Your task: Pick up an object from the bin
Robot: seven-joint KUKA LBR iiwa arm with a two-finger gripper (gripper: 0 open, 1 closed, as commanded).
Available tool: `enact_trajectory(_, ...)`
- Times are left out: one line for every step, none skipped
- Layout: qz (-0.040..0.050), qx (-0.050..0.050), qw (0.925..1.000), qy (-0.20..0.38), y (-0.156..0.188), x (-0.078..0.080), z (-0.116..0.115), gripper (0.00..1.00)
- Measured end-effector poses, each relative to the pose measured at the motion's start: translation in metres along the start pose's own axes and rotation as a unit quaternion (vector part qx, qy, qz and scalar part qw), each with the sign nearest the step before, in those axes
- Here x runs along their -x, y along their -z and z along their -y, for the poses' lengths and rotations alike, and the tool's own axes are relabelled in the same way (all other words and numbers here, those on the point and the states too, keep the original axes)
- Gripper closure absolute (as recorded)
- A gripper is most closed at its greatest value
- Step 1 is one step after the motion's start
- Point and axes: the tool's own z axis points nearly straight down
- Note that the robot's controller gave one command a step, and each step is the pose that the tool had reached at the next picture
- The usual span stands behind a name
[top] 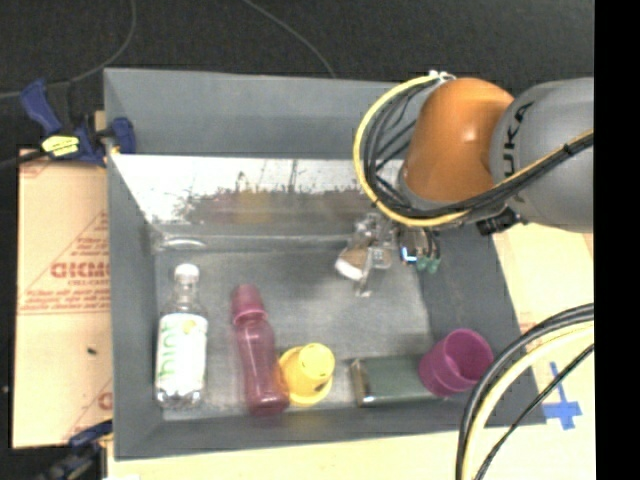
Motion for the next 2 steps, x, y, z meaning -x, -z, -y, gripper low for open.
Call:
enact_trajectory(0.006,0.001,1.0,-0.003,0.032,0.013,0.002,1.0)
enact_trajectory(0.0023,0.0,1.0,-0.002,0.047,0.011,0.017,1.0)
